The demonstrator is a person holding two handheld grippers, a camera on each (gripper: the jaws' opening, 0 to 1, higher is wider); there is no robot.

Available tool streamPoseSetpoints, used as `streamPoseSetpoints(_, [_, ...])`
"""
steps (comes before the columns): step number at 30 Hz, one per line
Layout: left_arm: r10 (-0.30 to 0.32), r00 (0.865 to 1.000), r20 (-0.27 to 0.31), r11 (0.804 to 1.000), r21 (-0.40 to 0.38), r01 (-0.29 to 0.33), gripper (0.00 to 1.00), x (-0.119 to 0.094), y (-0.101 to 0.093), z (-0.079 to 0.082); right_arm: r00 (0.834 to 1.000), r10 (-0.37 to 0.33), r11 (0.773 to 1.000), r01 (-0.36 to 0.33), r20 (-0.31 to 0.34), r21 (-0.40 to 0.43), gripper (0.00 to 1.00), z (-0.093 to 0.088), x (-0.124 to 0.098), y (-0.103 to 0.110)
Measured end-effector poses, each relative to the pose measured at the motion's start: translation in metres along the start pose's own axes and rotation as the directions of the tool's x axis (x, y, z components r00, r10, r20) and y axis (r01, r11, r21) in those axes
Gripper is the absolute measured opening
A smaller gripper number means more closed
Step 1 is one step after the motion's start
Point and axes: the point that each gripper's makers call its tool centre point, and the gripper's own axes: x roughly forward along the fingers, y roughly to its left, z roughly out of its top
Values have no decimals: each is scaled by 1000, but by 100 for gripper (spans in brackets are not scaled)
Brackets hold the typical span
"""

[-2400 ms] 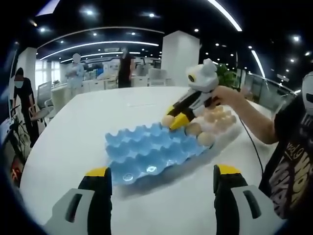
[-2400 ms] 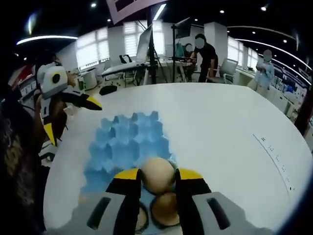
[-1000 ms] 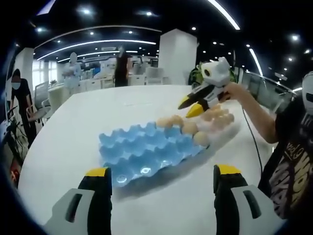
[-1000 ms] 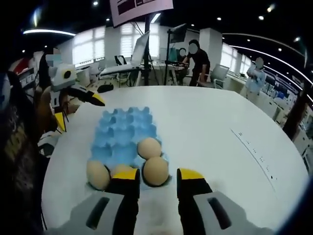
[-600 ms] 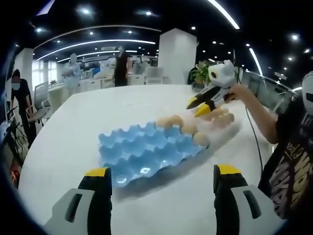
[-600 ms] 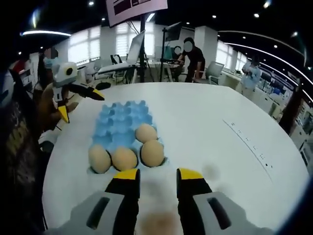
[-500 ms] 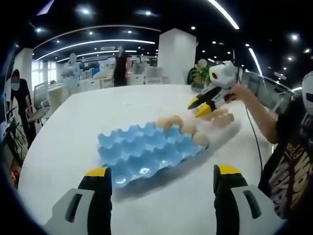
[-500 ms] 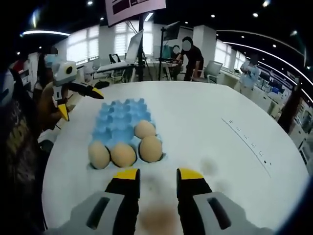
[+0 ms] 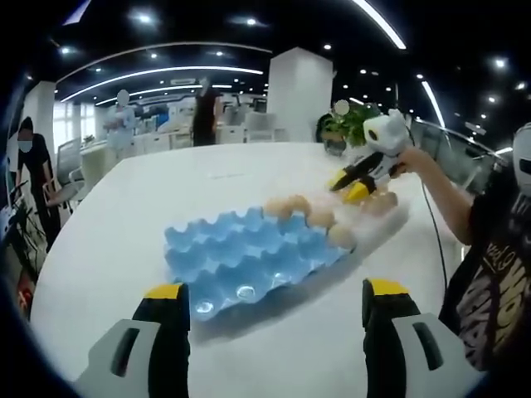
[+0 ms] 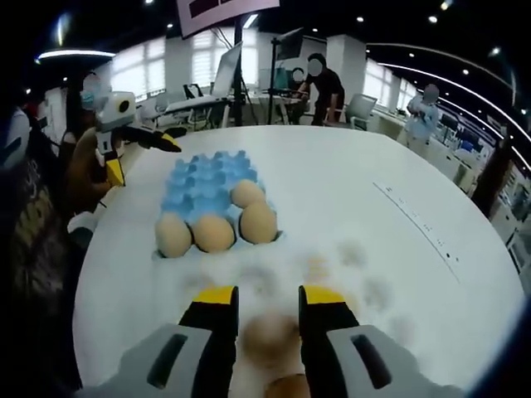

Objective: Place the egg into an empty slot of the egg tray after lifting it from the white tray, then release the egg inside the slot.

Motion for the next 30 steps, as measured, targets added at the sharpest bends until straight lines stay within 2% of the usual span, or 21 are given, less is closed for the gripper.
streamPoseSetpoints(10, [-7,1000,-7,1000,3,7,87,1,-2,-1,1000,2,1000,-2,-30,4,29,-12,-9,-6])
streamPoseSetpoints(25, [-7,1000,-7,1000,0,7,87,1,-2,-2,994,105,994,-104,-24,27,30,-17,-13,-10])
streamPoseSetpoints(30, [-17,1000,-7,1000,2,17,87,1,-5,-1,986,165,985,-166,-23,-49,31,-21,-16,-8])
